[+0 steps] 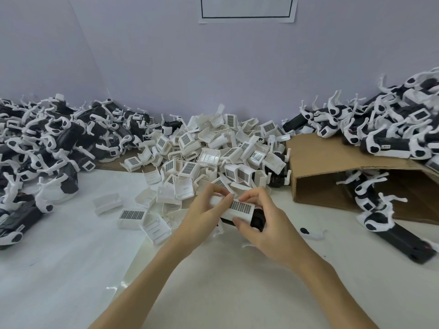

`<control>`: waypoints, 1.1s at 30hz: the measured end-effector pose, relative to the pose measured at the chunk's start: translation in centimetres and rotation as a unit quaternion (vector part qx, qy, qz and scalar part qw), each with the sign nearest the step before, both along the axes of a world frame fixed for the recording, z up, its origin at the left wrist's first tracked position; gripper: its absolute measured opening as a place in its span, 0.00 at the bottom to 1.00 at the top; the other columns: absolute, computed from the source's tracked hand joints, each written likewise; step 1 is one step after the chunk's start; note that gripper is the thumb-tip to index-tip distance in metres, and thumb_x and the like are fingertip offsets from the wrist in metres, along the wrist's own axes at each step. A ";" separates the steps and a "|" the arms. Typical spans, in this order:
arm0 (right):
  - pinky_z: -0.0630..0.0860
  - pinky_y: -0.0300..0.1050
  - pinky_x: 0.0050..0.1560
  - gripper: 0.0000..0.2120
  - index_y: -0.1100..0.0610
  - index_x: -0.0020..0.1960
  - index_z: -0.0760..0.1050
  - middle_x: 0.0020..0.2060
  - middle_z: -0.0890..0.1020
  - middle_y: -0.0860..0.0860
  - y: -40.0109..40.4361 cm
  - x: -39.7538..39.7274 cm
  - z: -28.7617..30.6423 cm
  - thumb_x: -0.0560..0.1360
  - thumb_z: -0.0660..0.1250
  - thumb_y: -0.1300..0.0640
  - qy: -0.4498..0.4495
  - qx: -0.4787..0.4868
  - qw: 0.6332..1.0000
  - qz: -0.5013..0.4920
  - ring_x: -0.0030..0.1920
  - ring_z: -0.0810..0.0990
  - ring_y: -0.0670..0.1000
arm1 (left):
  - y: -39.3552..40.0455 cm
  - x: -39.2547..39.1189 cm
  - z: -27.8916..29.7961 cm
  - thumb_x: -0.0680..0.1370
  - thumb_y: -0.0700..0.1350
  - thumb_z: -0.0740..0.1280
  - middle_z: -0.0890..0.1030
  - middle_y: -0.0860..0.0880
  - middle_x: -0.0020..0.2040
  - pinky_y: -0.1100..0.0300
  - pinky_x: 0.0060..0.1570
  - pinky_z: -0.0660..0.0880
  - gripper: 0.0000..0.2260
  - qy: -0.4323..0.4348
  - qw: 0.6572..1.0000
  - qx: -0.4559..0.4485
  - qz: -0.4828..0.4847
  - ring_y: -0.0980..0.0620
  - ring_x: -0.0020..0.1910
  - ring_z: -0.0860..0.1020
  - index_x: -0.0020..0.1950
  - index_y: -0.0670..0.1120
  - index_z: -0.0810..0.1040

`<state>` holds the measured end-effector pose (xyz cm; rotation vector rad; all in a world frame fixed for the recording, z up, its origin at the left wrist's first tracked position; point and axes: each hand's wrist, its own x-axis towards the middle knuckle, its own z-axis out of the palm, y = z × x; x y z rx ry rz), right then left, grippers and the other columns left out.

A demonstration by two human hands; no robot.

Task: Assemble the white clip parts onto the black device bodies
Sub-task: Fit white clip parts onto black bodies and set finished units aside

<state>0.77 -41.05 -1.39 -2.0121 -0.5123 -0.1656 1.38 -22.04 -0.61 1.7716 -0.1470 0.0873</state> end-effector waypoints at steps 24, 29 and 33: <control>0.68 0.27 0.63 0.17 0.46 0.66 0.80 0.55 0.84 0.35 -1.3 0.3 1.2 0.79 0.74 0.51 -0.058 0.005 0.998 -0.039 0.62 0.78 0.37 | 1.3 0.2 0.7 0.78 0.59 0.72 0.79 0.59 0.63 0.59 0.65 0.73 0.21 -0.150 0.985 0.086 -0.019 0.57 0.65 0.77 0.68 0.57 0.72; 0.64 0.51 0.78 0.22 0.57 0.68 0.79 0.58 0.83 0.47 -0.7 0.7 0.1 0.76 0.76 0.55 -0.312 -0.168 0.930 -0.094 0.64 0.76 0.47 | 2.3 0.6 0.4 0.75 0.64 0.74 0.77 0.64 0.64 0.61 0.70 0.66 0.19 -0.242 0.949 0.200 -0.035 0.58 0.70 0.72 0.64 0.63 0.75; 0.63 0.56 0.78 0.23 0.56 0.70 0.78 0.59 0.83 0.47 -0.6 0.8 -0.4 0.76 0.77 0.56 -0.284 -0.168 0.940 -0.083 0.64 0.77 0.49 | 2.0 0.9 -0.1 0.75 0.64 0.74 0.77 0.67 0.60 0.58 0.67 0.69 0.16 -0.256 0.947 0.192 -0.026 0.57 0.65 0.72 0.60 0.64 0.76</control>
